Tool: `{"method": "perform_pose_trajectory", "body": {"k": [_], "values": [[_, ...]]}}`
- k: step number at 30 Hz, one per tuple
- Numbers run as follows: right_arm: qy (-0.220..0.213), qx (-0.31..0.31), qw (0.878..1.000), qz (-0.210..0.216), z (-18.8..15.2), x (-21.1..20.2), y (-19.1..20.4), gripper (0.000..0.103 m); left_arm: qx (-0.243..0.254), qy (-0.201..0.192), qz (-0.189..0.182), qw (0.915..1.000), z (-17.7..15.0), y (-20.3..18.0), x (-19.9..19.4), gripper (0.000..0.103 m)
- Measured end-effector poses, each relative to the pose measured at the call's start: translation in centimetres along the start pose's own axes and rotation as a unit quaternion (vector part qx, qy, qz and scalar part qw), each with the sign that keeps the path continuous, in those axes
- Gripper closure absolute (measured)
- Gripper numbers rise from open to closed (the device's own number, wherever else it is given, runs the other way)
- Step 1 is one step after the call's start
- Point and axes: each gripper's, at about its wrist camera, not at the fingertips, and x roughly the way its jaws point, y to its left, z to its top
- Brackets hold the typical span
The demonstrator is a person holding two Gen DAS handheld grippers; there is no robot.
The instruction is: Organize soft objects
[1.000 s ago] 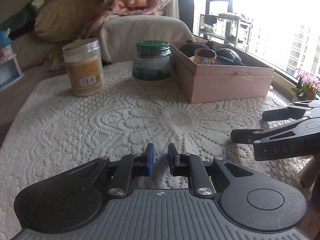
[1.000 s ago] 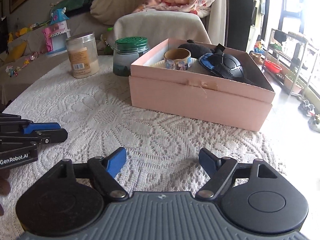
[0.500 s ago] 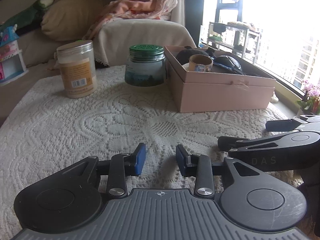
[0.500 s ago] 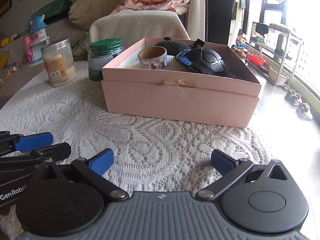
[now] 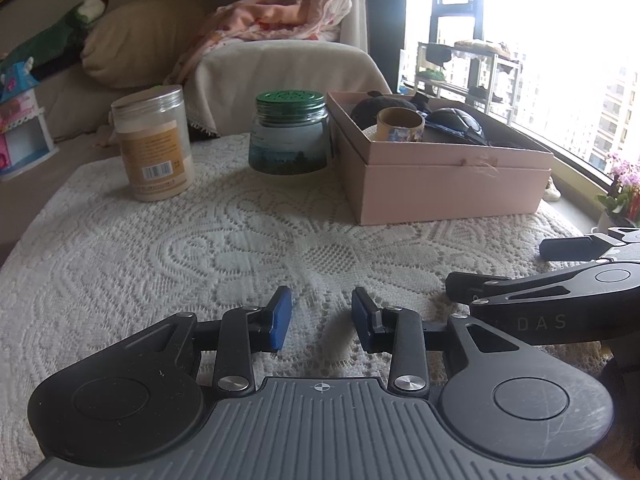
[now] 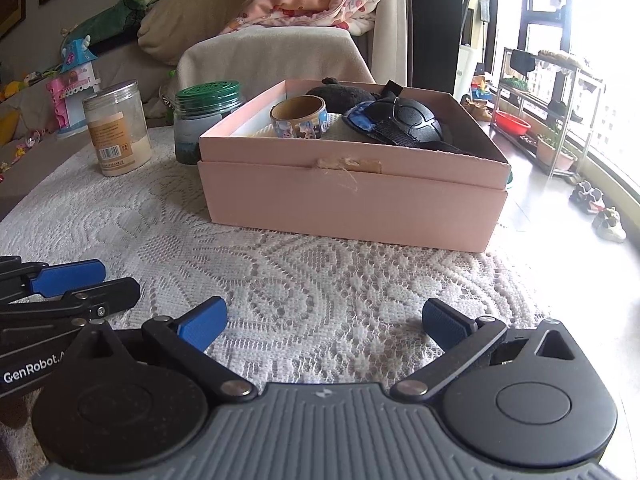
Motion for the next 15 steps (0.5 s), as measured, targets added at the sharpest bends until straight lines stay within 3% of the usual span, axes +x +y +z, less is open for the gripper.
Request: {"method": "perform_pose_trajectory", "body": {"k": [15], "values": [[0.000,0.002,1.000,-0.001,-0.04,0.03,0.03,0.000,0.000,0.000,0.000,1.0000,0.01,0.02,0.01,0.066]]}}
